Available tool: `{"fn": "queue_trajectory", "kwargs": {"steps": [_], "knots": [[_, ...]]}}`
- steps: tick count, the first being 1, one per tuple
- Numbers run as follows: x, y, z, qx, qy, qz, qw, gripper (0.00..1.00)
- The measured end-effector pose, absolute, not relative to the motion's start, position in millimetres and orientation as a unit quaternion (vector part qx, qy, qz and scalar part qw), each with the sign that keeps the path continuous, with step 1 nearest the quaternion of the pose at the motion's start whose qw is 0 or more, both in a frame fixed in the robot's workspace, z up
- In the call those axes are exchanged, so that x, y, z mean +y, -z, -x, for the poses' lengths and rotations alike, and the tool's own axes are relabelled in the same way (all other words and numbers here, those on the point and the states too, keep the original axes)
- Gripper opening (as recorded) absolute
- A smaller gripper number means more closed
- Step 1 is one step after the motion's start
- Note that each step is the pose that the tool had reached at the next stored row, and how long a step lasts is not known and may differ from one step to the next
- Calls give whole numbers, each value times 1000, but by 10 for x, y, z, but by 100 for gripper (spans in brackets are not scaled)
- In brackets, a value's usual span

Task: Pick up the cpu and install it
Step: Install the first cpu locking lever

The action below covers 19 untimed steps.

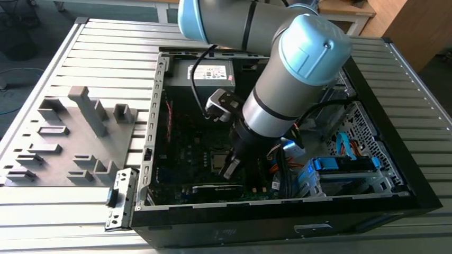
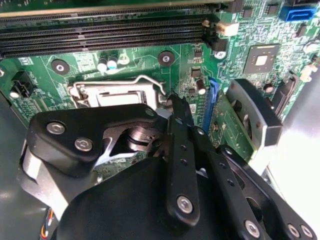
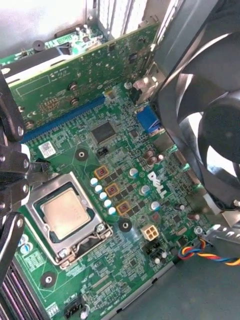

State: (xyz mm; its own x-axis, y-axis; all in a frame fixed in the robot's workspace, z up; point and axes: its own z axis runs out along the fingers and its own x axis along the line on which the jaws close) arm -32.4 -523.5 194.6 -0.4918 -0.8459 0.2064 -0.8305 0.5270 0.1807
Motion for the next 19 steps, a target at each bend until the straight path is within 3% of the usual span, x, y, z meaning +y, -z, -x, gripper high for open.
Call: {"fn": "queue_trajectory", "kwargs": {"steps": [19], "knots": [[-5197,-1930,289,-863,29,-486,136,11]]}}
